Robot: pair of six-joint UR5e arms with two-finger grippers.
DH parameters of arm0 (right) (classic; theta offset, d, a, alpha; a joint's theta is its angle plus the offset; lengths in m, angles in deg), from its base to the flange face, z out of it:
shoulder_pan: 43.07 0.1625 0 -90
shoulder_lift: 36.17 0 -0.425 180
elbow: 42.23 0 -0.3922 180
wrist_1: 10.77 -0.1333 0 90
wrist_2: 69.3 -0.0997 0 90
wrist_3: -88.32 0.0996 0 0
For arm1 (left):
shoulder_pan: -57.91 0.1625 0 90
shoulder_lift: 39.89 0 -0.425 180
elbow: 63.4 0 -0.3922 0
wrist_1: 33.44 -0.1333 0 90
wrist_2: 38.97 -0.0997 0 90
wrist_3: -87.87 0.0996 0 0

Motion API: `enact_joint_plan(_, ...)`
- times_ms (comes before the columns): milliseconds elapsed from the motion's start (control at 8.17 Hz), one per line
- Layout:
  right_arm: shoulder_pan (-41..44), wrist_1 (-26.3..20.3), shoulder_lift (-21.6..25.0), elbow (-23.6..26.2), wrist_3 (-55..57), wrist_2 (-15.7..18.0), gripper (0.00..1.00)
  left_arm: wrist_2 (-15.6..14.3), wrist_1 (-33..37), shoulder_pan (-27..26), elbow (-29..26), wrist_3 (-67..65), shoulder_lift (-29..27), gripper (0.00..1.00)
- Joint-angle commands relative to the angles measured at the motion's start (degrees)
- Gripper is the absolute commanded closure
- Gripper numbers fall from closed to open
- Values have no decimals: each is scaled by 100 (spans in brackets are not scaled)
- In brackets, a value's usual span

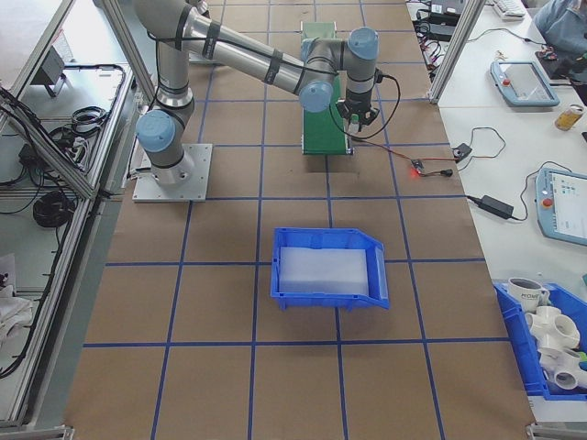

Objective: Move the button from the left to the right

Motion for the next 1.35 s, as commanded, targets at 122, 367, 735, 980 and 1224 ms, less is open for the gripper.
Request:
enact_joint_plan(122,-1725,-206,326,-40,-2198,124,100,24,5,2,23,-6,199,0)
enact_joint_plan(367,-2719,-286,335,-48,-3666,-77,100,32,5,11,49,3,208,0)
enact_joint_plan(735,-4057,-251,151,-48,-5173,-445,100,-29,-12,11,67,20,112,0)
enact_joint_plan(980,-4262,-190,-566,-40,-5782,-561,100,-20,-4,11,23,82,94,0)
enact_joint_plan(1224,-4262,623,-946,118,-5854,-553,100,23,-4,2,67,73,138,0)
